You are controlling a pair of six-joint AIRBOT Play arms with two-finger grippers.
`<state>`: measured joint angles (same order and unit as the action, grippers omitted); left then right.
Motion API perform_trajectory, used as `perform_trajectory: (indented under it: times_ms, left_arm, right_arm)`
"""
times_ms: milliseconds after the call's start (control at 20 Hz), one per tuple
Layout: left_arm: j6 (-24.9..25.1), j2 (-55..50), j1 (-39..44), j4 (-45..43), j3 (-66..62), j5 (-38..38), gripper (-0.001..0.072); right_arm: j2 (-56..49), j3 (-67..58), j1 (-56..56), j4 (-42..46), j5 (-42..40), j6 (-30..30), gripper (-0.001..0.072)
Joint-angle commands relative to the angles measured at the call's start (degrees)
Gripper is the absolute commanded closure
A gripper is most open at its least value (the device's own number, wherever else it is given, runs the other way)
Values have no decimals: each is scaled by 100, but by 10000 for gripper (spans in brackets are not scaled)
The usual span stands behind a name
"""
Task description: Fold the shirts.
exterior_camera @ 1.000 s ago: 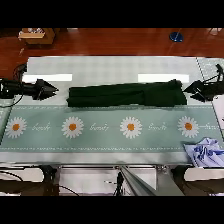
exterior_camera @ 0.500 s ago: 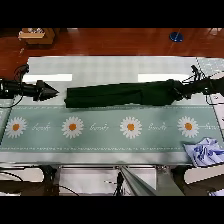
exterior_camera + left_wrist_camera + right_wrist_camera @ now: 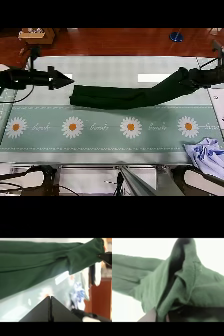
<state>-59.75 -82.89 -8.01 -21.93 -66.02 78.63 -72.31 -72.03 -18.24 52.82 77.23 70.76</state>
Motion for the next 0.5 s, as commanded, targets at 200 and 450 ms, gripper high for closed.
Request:
perform_trajectory:
  times_ms: [200,450]
  left_arm:
    - [-162,26,2719,402,-2,-1722,675]
    - [-356,-413,4127,627,-4,-2437,675]
  right_arm:
    - [2059,-4,348,807,977,815,678]
    - [2623,-4,348,815,1069,1040,678]
